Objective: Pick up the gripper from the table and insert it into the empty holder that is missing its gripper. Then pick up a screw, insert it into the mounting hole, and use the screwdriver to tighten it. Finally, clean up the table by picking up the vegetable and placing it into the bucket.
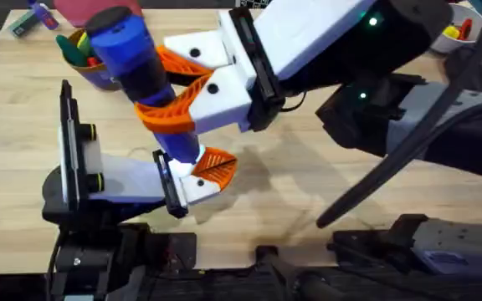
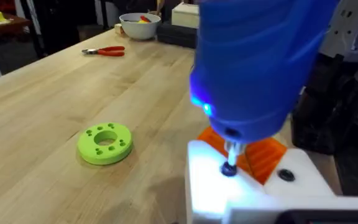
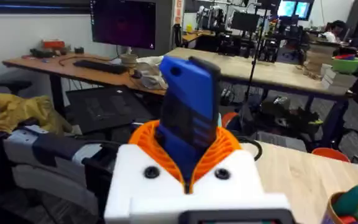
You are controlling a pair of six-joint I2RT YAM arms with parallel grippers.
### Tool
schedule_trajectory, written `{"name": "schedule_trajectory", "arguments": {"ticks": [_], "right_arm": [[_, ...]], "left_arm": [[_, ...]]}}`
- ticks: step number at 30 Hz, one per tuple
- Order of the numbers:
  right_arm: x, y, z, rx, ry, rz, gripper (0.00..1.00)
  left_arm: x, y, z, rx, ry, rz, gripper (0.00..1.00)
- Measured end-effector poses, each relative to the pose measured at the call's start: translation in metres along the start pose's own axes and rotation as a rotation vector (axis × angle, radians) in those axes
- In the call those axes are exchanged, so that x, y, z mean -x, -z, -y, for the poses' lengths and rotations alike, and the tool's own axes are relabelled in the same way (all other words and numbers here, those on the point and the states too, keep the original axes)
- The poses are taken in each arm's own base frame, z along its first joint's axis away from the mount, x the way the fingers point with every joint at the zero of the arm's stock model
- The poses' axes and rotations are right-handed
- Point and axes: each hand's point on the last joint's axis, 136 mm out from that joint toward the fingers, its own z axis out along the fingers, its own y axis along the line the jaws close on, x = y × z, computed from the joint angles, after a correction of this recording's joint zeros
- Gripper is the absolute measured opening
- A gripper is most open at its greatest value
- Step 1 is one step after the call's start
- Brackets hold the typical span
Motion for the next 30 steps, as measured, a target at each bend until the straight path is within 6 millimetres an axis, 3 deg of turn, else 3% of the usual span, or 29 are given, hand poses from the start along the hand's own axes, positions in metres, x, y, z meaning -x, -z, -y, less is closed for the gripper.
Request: {"name": "schedule_trajectory", "arguments": {"ticks": [30], "right_arm": [[-0.011,0.001,0.002,-0.004,-0.014,-0.016,0.025]], "left_arm": [[0.000,0.000,0.000,0.000,0.000,0.000,0.011]]}}
